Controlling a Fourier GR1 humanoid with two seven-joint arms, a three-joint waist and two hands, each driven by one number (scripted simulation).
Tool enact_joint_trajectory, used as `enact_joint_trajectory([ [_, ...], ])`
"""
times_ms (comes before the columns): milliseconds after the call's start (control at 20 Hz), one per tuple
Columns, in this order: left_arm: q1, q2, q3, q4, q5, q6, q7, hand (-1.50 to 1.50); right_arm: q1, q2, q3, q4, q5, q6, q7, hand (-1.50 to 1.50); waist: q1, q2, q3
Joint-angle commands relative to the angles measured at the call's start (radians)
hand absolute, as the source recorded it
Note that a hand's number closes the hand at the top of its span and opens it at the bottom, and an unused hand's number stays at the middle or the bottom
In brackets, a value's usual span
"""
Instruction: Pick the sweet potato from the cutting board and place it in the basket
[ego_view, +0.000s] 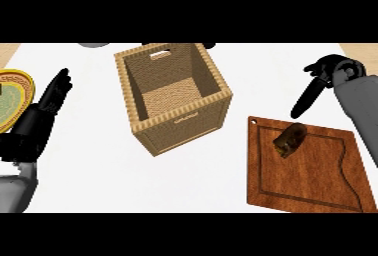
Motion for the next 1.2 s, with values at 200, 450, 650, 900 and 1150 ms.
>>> enact_joint_trajectory([
  [200, 0.035, -0.027, 0.002, 0.021, -0.036, 0.009, -0.036, 0.00, 0.203, 0.004, 0.041, -0.230, -0.017, 0.011, 0.209, -1.50, -0.015, -0.004, 0.000],
  [450, 0.003, -0.021, 0.025, -0.003, -0.013, -0.034, 0.003, 0.00, 0.240, 0.001, 0.042, -0.245, 0.015, -0.022, 0.192, -1.50, 0.006, 0.004, 0.000],
  [650, 0.027, -0.021, 0.032, -0.050, -0.022, -0.044, 0.030, 0.00, 0.296, -0.018, 0.035, -0.350, 0.014, -0.007, 0.207, -1.50, 0.011, 0.004, 0.001],
  [900, -0.027, -0.050, 0.025, -0.018, -0.057, -0.035, 0.028, 0.00, 0.312, -0.006, 0.047, -0.289, 0.094, -0.061, 0.132, -1.50, 0.018, 0.008, 0.001],
  [1150, 0.004, -0.064, 0.035, -0.025, -0.067, -0.047, 0.009, 0.00, 0.375, 0.055, 0.048, -0.288, 0.148, -0.141, 0.099, -1.50, 0.018, 0.009, 0.001],
])
